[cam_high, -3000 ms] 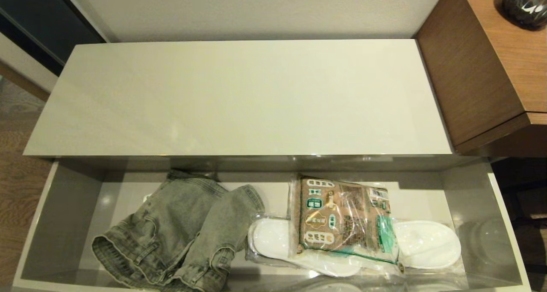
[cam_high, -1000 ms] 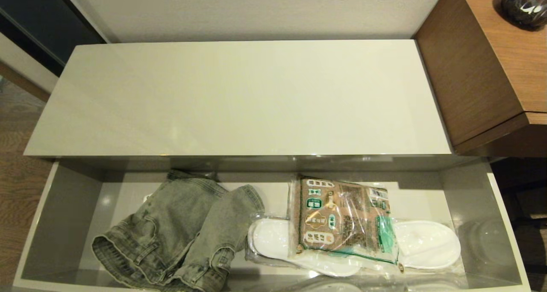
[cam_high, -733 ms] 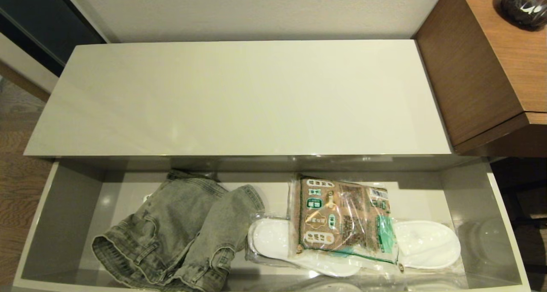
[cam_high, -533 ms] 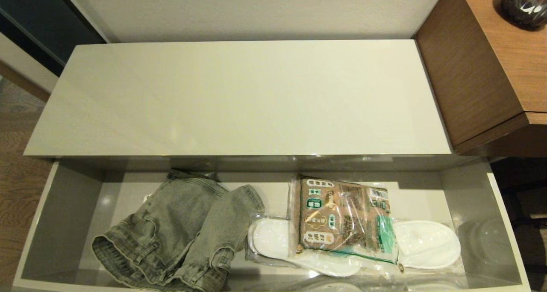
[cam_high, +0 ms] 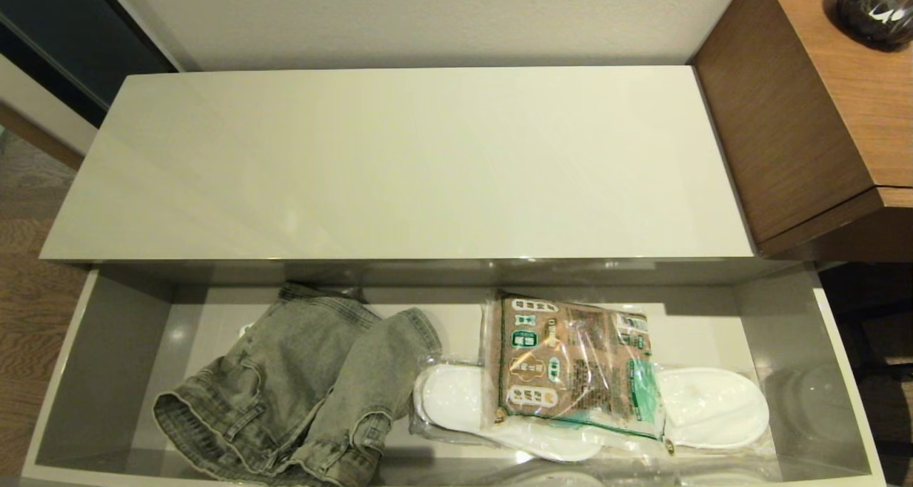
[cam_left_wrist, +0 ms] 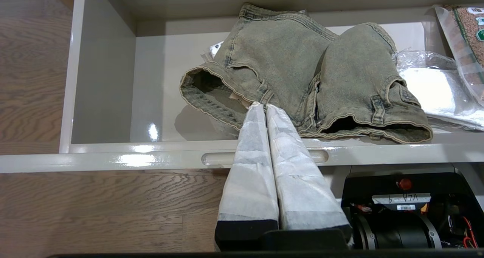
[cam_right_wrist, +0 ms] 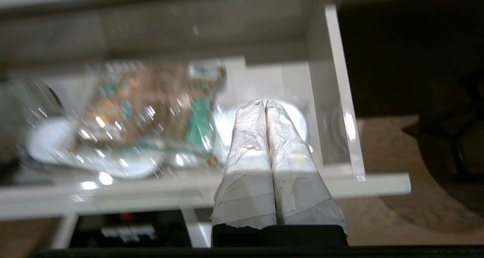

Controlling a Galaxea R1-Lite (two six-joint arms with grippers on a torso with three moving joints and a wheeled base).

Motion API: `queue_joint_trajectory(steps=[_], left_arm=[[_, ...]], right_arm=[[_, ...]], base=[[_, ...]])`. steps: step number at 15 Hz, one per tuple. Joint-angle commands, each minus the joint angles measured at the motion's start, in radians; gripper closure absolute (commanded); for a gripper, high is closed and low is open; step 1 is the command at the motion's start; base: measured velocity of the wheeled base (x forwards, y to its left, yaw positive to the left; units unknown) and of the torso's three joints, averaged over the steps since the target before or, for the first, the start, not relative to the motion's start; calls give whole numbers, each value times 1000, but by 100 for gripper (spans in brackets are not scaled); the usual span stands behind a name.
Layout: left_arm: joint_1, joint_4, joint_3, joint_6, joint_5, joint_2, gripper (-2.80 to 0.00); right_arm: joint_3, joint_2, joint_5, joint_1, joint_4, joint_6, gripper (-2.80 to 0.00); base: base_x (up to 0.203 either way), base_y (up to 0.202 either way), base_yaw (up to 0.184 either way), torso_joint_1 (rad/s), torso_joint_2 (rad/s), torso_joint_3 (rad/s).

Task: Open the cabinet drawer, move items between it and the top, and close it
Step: Take out the shorts from the drawer

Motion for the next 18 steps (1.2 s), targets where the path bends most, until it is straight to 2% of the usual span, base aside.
queue_joint_trajectory(steps=[1, 18], left_arm=[[0, 0, 0, 1, 0, 0, 0], [0, 0, 1, 1, 0, 0, 0]], right_arm=[[78, 3, 20, 0, -51, -76, 0], [81, -38, 15, 1, -54, -37, 0]], base=[[0, 0, 0, 0, 0, 0], [0, 0, 0, 0, 0, 0]])
